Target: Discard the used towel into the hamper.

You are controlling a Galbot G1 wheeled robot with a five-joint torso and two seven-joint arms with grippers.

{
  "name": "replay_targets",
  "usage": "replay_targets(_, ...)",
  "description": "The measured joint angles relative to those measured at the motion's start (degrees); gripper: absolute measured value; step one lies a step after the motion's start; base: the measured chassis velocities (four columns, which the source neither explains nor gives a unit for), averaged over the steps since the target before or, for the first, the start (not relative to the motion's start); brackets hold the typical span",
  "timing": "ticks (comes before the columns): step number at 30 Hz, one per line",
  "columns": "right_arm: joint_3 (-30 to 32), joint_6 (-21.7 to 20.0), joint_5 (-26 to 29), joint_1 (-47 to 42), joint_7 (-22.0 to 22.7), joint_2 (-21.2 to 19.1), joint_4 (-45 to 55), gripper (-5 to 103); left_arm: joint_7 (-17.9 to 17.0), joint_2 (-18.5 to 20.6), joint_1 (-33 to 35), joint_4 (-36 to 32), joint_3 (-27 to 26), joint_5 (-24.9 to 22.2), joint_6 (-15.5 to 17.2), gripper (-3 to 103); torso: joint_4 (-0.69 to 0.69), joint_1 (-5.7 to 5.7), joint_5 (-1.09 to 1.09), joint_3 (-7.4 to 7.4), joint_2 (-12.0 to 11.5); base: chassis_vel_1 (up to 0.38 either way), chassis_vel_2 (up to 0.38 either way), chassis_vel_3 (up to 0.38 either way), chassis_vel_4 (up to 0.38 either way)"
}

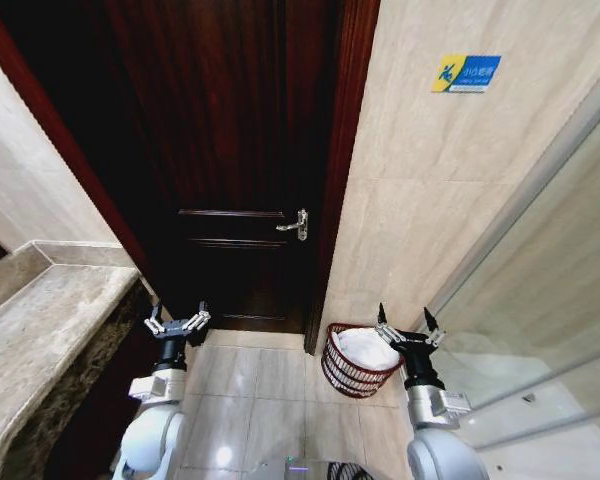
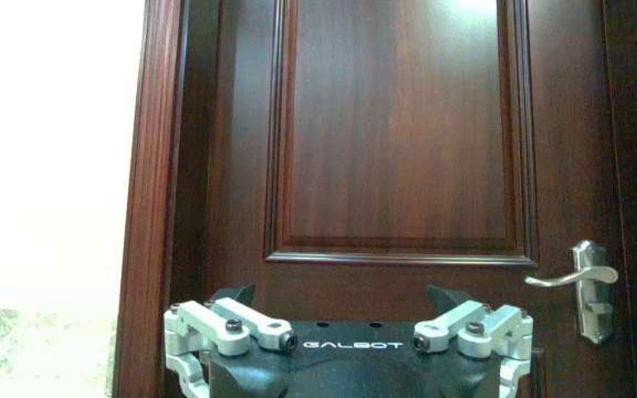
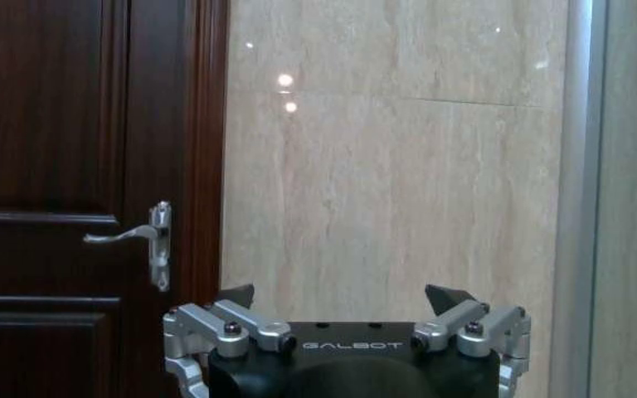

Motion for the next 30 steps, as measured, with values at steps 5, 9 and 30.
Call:
replay_targets(5, 0.0, 0.2, -0.1, -0.4, -0.1, 0.1, 0.0, 100, 0.1, -0.1, 0.1, 0.0, 0.0, 0.0, 0.0, 100, 0.00, 0.00, 0.00, 0.00, 0.0, 0.000, 0.000, 0.000, 0.000)
replay_targets(9, 0.0, 0.5, -0.1, -0.6, -0.1, 0.0, 0.0, 100, 0.1, -0.1, 0.3, 0.0, 0.0, 0.0, 0.0, 100, 0.00, 0.00, 0.00, 0.00, 0.0, 0.000, 0.000, 0.000, 0.000)
replay_targets(30, -0.2, 1.0, -0.9, -1.0, -0.2, -0.1, -0.2, 100, 0.1, 0.1, 0.8, 0.0, -0.4, -0.4, -0.4, 100, 0.00, 0.00, 0.00, 0.00, 0.0, 0.034, -0.033, -0.032, 0.034)
